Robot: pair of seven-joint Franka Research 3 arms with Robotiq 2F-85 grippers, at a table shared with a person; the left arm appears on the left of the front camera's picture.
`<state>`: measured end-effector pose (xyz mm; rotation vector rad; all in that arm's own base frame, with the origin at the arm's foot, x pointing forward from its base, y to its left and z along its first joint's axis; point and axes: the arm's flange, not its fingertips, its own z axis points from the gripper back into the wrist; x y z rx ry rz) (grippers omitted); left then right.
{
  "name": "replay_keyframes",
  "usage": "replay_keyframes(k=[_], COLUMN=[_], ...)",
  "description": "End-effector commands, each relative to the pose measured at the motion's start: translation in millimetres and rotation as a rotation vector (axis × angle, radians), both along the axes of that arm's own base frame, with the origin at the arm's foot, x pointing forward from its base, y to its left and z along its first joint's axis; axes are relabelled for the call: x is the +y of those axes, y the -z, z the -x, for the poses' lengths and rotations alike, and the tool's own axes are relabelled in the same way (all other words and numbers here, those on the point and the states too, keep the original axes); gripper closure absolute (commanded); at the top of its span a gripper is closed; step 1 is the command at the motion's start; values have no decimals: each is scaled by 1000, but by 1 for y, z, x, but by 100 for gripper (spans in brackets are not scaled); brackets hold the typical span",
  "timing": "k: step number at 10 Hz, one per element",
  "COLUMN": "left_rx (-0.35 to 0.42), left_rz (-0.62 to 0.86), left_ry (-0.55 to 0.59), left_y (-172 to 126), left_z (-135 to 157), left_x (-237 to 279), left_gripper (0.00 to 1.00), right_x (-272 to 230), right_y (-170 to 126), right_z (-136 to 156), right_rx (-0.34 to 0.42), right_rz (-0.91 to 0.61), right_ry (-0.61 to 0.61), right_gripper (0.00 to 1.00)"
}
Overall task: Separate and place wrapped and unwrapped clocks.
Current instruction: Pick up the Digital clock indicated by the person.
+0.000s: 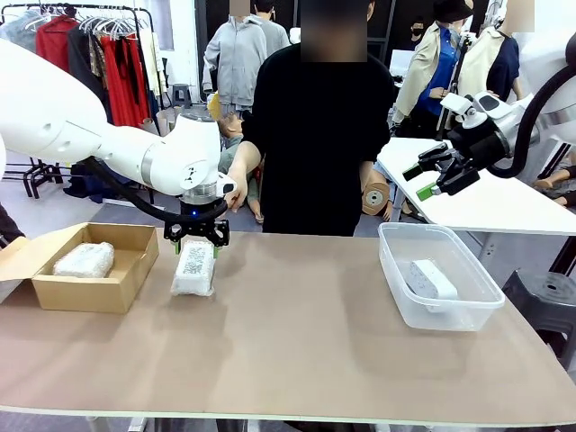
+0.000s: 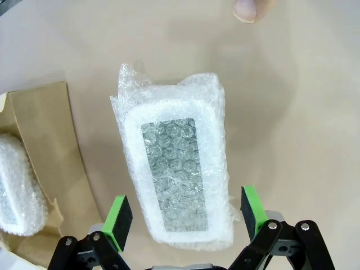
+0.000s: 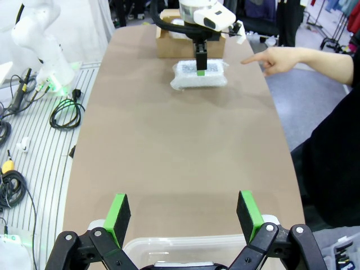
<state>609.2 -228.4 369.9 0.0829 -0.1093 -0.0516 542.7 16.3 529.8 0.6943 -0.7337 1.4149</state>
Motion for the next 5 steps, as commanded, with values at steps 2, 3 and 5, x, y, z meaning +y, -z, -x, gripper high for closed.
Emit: replay_keyframes(k=[2, 3, 5], left_rx=[-25, -26, -34], left_rz=[-17, -24, -32], left_ry=[-13, -10, -24], left_y=[1, 3, 5], left_z=[0, -2, -2], left_x=[2, 5, 5], left_gripper=[0, 0, 0], right_x=[0, 0, 0], right_y=[-3, -3, -3], right_z=[1, 1, 1], right_rx=[-6, -6, -6], right_rz=[1, 1, 1], right_ry=[0, 0, 0], right_gripper=[0, 0, 0])
